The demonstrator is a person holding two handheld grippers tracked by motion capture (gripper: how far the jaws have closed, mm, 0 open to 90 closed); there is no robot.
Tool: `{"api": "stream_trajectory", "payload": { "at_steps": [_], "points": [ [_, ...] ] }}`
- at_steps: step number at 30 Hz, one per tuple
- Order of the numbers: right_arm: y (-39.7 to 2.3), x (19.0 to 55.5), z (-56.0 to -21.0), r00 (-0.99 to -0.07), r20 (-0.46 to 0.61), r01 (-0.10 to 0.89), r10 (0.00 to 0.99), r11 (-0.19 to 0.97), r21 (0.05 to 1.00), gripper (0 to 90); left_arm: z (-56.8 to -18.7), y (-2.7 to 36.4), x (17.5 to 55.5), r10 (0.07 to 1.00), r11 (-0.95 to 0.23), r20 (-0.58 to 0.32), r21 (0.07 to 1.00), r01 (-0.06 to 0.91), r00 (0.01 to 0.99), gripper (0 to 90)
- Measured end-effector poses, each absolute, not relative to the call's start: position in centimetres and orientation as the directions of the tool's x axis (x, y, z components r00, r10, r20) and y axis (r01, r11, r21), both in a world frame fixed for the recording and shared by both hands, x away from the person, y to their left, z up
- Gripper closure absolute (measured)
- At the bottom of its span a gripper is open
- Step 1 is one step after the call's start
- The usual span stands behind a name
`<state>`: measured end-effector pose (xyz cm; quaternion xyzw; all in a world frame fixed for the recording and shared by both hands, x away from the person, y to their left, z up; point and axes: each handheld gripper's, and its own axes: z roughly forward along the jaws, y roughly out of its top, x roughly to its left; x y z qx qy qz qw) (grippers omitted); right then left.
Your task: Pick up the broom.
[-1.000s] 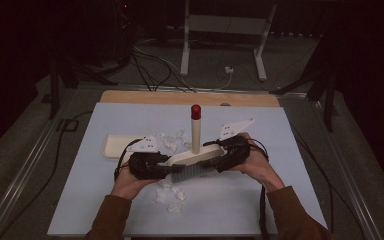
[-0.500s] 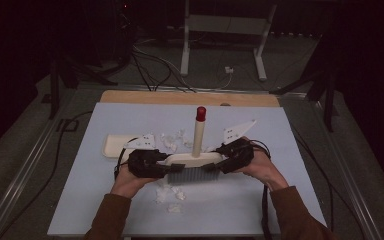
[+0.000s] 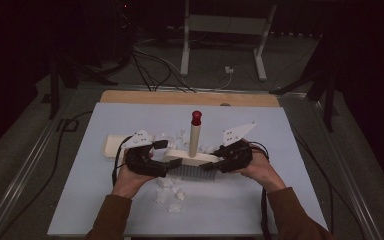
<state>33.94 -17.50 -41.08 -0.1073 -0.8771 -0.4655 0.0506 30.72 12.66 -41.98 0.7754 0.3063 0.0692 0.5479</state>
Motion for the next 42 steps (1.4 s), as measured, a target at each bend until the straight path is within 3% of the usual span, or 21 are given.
{"api": "stream_trajectory", "payload": {
  "at_steps": [2, 9, 18, 33, 42],
  "points": [
    [-17.6, 34.0, -41.0, -0.970, 0.189, 0.241, 0.152, 0.537, 0.808, 68.4, -41.9, 13.0, 30.7, 0.576, -0.211, -0.224, 0.888, 0.407, 0.786, 0.5],
    [-17.6, 34.0, -41.1, -0.970, 0.182, 0.241, 0.162, 0.537, 0.808, 68.4, -41.4, 14.5, 30.0, 0.672, -0.167, -0.177, 0.910, 0.380, 0.719, 0.3],
    [-17.7, 34.2, -41.3, -0.967, 0.180, 0.249, 0.178, 0.535, 0.807, 68.4, -41.2, 17.3, 28.7, 0.835, -0.105, -0.104, 0.934, 0.343, 0.540, 0.4],
    [-17.9, 34.5, -41.3, -0.967, 0.179, 0.249, 0.182, 0.529, 0.811, 68.3, -42.8, 21.8, 25.8, 0.921, -0.115, -0.029, 0.933, 0.342, 0.388, 0.4],
    [-18.0, 34.7, -41.6, -0.966, 0.181, 0.254, 0.186, 0.525, 0.812, 68.4, -45.3, 23.2, 23.8, 0.942, -0.068, -0.046, 0.943, 0.324, 0.333, 0.4]
  ]
}}
